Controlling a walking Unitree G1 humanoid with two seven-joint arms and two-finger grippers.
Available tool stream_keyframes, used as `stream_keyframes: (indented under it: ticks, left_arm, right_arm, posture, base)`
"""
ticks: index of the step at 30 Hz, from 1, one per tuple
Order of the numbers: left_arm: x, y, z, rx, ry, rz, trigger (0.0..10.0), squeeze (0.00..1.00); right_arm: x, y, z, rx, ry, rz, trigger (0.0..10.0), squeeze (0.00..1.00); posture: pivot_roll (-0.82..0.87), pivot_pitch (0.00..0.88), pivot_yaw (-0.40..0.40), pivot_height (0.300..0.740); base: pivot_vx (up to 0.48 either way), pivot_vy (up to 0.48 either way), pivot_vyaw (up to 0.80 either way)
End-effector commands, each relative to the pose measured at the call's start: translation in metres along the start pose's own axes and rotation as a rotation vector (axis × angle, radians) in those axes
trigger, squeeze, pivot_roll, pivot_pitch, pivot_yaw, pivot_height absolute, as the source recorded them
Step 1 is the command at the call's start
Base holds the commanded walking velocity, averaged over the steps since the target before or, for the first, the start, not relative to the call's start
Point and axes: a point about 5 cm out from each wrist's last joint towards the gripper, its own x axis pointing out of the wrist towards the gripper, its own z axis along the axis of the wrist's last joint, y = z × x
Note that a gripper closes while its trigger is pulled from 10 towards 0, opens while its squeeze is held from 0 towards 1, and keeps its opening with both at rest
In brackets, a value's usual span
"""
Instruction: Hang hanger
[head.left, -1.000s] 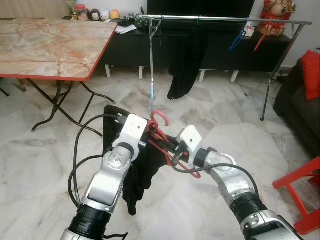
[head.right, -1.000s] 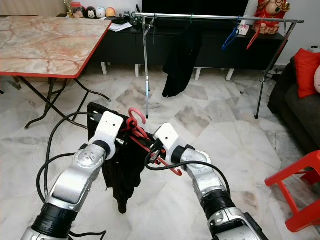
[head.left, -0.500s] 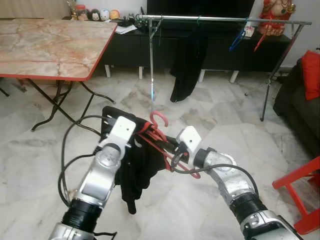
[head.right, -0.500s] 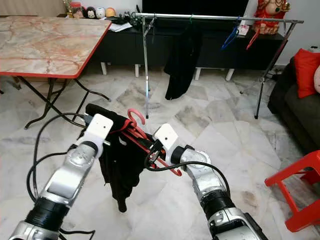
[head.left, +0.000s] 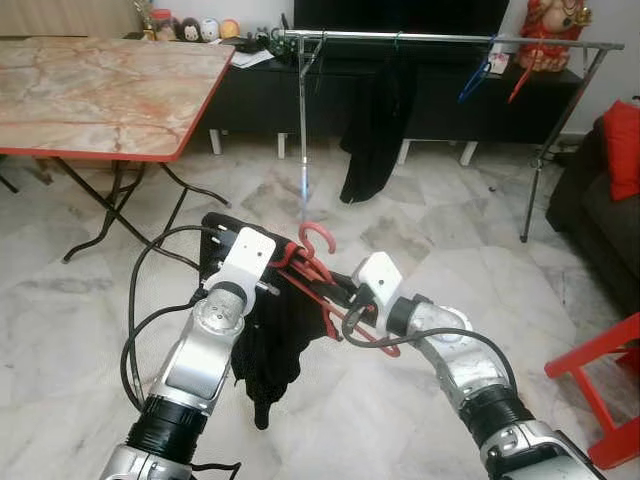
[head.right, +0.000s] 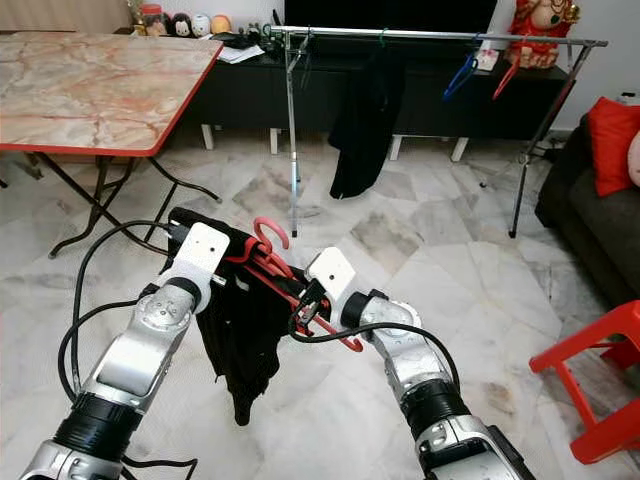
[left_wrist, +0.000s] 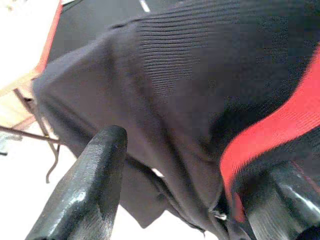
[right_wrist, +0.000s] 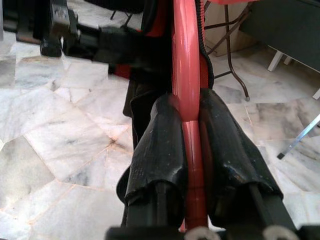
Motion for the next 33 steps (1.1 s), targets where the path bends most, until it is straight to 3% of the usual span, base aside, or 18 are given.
stream_keyframes:
  ticks: [1, 2, 3, 4, 5, 6, 19, 33]
  left_arm:
    - [0.001, -0.004, -0.004, 0.013, 0.016, -0.020, 10.0, 0.00]
    - [0.001, -0.004, -0.005, 0.013, 0.021, -0.022, 9.0, 0.00]
    - [0.000, -0.004, -0.006, 0.012, 0.025, -0.022, 9.0, 0.00]
    - [0.001, -0.004, -0.007, 0.013, 0.028, -0.021, 3.3, 0.00]
    - [0.001, -0.004, -0.008, 0.013, 0.031, -0.020, 3.3, 0.00]
    - [0.001, -0.004, -0.010, 0.018, 0.035, -0.023, 0.0, 0.00]
    - [0.002, -0.003, -0.015, 0.017, 0.037, -0.002, 0.0, 0.00]
    - [0.002, -0.008, -0.007, -0.003, -0.015, -0.023, 0.0, 0.00]
  right_arm:
    - [-0.001, -0.002, 0.008, -0.028, -0.044, -0.008, 0.0, 0.00]
    - [-0.001, -0.002, 0.008, -0.029, -0.044, -0.007, 0.0, 0.00]
    - [-0.001, -0.002, 0.009, -0.029, -0.045, -0.007, 0.0, 0.00]
    - [-0.001, -0.002, 0.009, -0.029, -0.045, -0.006, 0.0, 0.00]
    - [-0.001, -0.002, 0.009, -0.029, -0.045, -0.006, 0.0, 0.00]
    - [-0.001, -0.002, 0.009, -0.029, -0.046, -0.004, 0.0, 0.00]
    - [-0.001, 0.000, 0.009, -0.024, -0.048, 0.014, 0.0, 0.00]
    - [-0.001, 0.005, 0.003, -0.015, -0.024, 0.041, 0.0, 0.00]
  posture:
    - [0.02, 0.000, -0.086, 0.740]
    - [0.02, 0.000, -0.086, 0.740]
    - [0.02, 0.000, -0.086, 0.740]
    - [0.02, 0.000, -0.087, 0.740]
    - [0.02, 0.000, -0.087, 0.740]
    - [0.02, 0.000, -0.087, 0.740]
    - [0.02, 0.000, -0.090, 0.740]
    - [0.02, 0.000, -0.092, 0.740]
  base:
    - [0.000, 0.000, 0.00]
    - [0.000, 0.000, 0.00]
    - [0.000, 0.000, 0.00]
    - [0.000, 0.000, 0.00]
    - [0.000, 0.000, 0.00]
    - [0.000, 0.000, 0.00]
    - [0.000, 0.000, 0.00]
    - [0.000, 0.000, 0.00]
